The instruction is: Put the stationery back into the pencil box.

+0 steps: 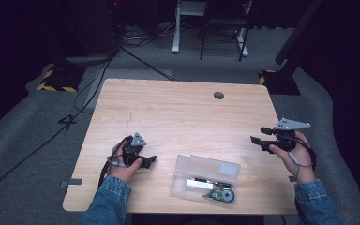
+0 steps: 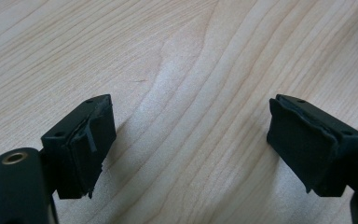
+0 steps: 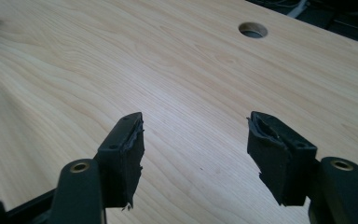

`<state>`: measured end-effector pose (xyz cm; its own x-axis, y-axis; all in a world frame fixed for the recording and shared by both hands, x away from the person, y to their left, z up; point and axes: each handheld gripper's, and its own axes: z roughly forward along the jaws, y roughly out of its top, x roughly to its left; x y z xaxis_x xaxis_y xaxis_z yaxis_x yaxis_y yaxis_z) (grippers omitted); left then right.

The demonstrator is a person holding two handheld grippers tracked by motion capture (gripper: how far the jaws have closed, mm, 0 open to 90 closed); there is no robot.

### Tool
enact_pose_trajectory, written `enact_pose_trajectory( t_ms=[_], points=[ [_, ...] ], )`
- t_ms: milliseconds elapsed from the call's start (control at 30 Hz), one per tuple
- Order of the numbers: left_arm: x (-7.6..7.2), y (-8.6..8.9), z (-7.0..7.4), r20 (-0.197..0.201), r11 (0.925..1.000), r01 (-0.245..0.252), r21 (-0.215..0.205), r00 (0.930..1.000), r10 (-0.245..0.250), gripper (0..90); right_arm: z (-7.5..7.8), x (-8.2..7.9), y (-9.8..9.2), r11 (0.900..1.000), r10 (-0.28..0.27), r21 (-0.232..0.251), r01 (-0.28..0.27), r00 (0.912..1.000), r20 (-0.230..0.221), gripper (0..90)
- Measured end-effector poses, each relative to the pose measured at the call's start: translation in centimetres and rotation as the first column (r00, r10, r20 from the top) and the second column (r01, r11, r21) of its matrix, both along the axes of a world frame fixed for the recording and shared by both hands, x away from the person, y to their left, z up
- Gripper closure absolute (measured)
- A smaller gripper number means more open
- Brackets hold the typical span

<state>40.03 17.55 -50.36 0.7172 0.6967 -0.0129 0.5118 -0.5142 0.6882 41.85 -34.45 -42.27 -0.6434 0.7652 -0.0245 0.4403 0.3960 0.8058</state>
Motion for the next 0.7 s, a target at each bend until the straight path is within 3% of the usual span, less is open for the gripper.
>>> enact_pose_trajectory(
  t_ms=[233, 700],
  points=[
    [0.0, 0.0, 0.0, 0.001, 1.0000, 0.000, 0.000, 1.0000, 0.000, 15.4, -2.3, 1.1, -1.2, 0.999, -0.045, -0.001, 0.045, 0.9988, -0.020, 37.1],
    [0.0, 0.0, 0.0, 0.001, 1.0000, 0.000, 0.000, 1.0000, 0.000, 15.4, -6.2, 2.3, -2.0, 0.997, -0.070, -0.030, 0.069, 0.9956, -0.061, 35.5]
  ],
)
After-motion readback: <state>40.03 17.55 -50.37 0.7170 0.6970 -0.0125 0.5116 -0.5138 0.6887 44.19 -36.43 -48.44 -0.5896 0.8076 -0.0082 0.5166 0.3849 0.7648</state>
